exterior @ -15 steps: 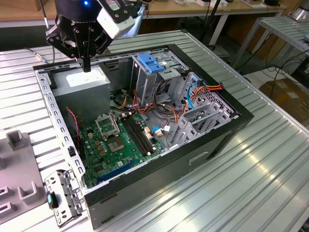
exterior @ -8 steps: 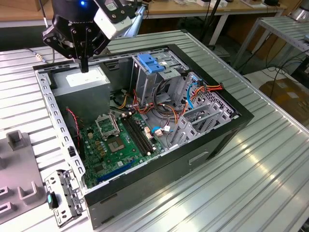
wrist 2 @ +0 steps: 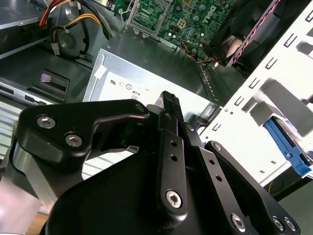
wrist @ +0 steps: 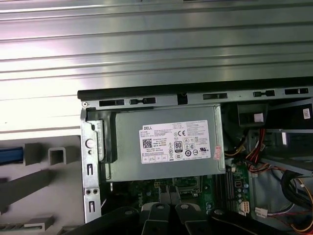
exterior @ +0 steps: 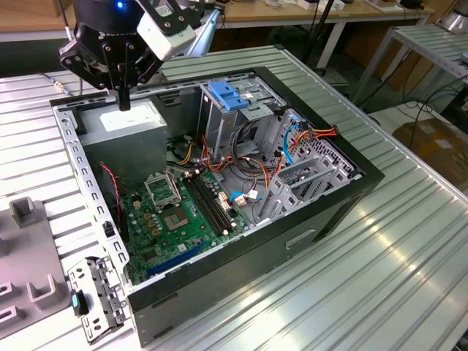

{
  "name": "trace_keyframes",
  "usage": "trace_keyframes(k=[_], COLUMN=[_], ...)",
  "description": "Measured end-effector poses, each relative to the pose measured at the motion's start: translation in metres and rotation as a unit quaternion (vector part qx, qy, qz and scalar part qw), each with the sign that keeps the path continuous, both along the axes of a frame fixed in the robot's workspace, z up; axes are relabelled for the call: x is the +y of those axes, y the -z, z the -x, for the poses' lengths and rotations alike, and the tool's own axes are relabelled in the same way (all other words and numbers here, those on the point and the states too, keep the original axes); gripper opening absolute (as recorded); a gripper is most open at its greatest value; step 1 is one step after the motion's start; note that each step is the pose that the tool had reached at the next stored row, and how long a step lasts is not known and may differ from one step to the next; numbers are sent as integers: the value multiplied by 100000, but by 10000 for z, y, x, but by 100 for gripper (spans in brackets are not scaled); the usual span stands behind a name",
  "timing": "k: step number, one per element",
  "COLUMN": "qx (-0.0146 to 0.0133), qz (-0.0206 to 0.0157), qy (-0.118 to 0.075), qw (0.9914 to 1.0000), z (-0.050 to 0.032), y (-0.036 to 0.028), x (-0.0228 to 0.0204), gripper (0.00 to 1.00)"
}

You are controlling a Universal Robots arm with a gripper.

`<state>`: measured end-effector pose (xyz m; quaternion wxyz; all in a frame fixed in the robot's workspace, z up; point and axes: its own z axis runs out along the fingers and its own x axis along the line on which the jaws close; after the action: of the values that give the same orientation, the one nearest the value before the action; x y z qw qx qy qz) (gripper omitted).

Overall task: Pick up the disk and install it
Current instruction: 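Reach for the disk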

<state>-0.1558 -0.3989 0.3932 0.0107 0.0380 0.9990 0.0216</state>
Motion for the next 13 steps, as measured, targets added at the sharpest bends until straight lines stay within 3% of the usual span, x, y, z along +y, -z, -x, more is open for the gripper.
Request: trace_keyframes(k=[5,9,13], qx=[33,91,110], qz=[-11,-6,-30], qy=[-8,-4,2], qw=[100000,100000,100000], z=[81,156,246], y=[1,2,3], x=[7,58,81], gripper=[11,11,11])
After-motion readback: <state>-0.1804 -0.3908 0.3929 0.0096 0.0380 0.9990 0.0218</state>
